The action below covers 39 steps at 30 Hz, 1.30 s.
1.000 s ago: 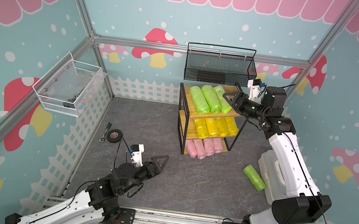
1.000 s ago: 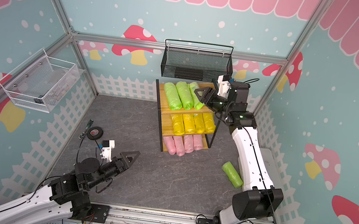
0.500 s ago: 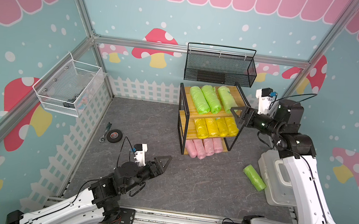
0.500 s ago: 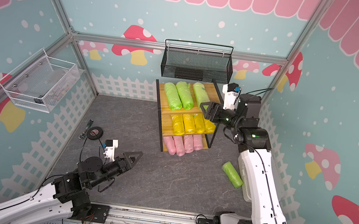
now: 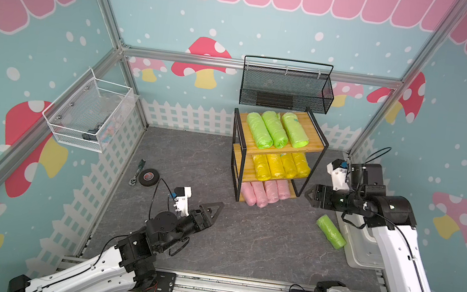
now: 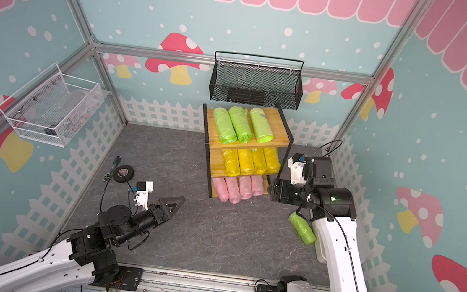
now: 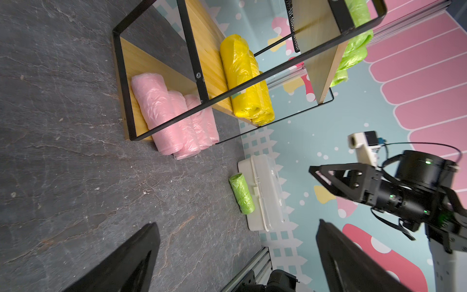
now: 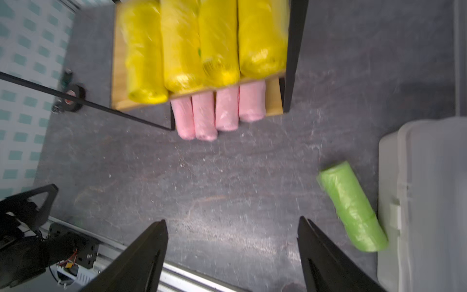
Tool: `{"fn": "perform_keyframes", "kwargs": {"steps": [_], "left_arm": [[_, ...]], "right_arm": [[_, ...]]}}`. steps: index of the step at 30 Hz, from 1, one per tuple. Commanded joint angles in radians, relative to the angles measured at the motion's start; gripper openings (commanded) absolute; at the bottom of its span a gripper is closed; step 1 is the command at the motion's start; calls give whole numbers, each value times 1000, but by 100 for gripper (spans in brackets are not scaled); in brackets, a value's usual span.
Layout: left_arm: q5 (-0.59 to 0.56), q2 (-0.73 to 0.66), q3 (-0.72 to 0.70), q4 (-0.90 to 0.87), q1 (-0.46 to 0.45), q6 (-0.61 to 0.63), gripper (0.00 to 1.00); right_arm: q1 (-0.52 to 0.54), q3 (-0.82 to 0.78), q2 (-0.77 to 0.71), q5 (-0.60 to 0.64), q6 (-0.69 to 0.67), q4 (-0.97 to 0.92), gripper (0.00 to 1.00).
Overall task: Sort the rolls of trash bags by color and place them on the shelf
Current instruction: Place the roll of trash bags on the shelf, then pick up the roll of trash bags from the center of the board.
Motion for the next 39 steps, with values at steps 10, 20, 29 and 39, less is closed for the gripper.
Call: {"fn": "perform_keyframes", "kwargs": {"steps": [10,20,29,39], "left_arm": [[-3,-94,-54,9,-2,-5,99],[-12,-154,-90,-1,-2,-29,99],[-8,-157,-100,21,-2,-35,99],[8,-185,-129,11,-2,-38,99]], "right_arm": [[-8,-218,198,402,-133,-8,90],[-36,-77,484,456,-196,27,89],[-143,-85,584,445,-179,63,91],[-179,-81,686,433,-209,93,87]]}}
